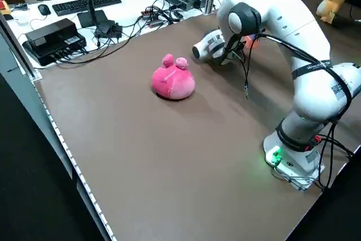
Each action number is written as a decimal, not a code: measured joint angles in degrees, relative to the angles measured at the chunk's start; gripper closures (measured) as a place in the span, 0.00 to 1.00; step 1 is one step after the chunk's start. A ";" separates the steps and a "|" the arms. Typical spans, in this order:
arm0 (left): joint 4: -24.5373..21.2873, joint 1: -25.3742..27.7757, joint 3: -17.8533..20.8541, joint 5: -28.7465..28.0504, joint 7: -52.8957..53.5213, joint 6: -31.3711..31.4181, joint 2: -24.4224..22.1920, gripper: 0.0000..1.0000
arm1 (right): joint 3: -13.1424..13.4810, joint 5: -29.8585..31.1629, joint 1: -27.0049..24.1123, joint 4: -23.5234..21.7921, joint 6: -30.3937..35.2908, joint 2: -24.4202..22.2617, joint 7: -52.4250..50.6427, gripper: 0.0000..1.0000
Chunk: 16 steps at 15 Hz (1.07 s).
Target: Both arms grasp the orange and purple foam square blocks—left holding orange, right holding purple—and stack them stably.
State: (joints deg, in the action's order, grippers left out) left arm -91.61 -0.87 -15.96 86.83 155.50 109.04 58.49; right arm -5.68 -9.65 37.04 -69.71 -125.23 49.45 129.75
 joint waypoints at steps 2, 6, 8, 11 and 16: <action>-0.01 0.68 0.27 -2.18 0.00 0.00 -1.31 0.00 | 0.00 0.01 -0.11 0.11 0.33 -0.02 0.00 0.00; 0.12 0.87 1.34 -7.33 -0.04 0.49 -4.87 0.00 | -0.01 0.02 -0.12 0.13 1.11 -0.17 0.00 0.00; 0.30 0.93 2.41 -10.07 -1.53 0.73 -6.88 0.00 | 0.00 0.03 -0.20 0.14 1.32 -0.27 0.00 0.00; 1.65 1.11 3.15 -15.84 -12.47 0.88 -8.85 0.00 | 0.01 0.03 -0.64 0.13 2.53 -0.47 0.00 0.00; 2.80 2.73 3.28 -24.58 -37.52 1.03 -12.51 0.00 | -0.05 0.03 -0.74 0.14 4.14 -1.01 0.00 0.00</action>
State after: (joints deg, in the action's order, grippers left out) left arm -88.81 1.86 -12.68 62.24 117.98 110.07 45.98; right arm -5.73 -9.63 36.30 -69.58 -121.10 48.44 129.75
